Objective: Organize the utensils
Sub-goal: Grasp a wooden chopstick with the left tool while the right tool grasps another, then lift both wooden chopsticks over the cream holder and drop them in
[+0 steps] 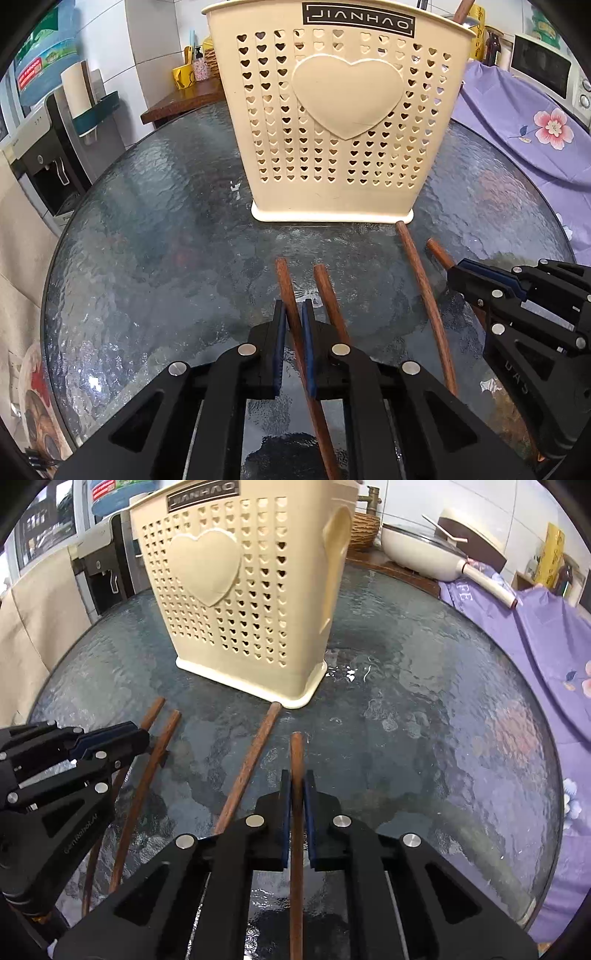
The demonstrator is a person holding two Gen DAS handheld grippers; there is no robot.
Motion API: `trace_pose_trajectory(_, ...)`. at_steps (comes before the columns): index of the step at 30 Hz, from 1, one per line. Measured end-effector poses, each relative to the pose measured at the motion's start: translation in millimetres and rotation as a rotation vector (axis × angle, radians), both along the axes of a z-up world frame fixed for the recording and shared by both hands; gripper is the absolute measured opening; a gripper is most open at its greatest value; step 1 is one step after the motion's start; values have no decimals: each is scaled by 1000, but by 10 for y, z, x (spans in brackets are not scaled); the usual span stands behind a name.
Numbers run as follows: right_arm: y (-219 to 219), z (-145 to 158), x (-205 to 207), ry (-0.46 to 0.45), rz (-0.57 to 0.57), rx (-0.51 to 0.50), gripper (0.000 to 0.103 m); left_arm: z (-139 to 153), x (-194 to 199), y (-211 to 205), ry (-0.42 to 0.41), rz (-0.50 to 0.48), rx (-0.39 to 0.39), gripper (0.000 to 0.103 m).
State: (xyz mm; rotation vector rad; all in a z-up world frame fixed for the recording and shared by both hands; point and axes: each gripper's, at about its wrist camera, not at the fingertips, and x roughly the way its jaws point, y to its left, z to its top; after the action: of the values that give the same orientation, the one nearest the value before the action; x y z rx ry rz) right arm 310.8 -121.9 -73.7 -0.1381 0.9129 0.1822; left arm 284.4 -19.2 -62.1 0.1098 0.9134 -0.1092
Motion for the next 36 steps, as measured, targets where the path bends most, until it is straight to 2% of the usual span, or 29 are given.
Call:
trace_pose_trajectory(7,-32,8,33,12,19,21,8,8,-13,-76,5,-10,23,8)
trace_pose_trajectory(11,-79,7,59,12,33,66,8,22,30,-23,8,-12,-6,7)
trace_pose_trajectory(16,-133,112,3,-44,39,111,8,28,72,82,5,-1,-41,7)
trace_pose_trajectory(23,-293,485,-112,-130,65,222,7,309,22,279,-62,19,-132,7)
trace_pose_trajectory(27,-382,779,-181,-174,88,303,7,558,-48,368,-112,5,-215,7)
trace_pose_trajectory(36,-549,1331,-423,-269,136,401,7,1063,-272,456,-214,-45,-296,7)
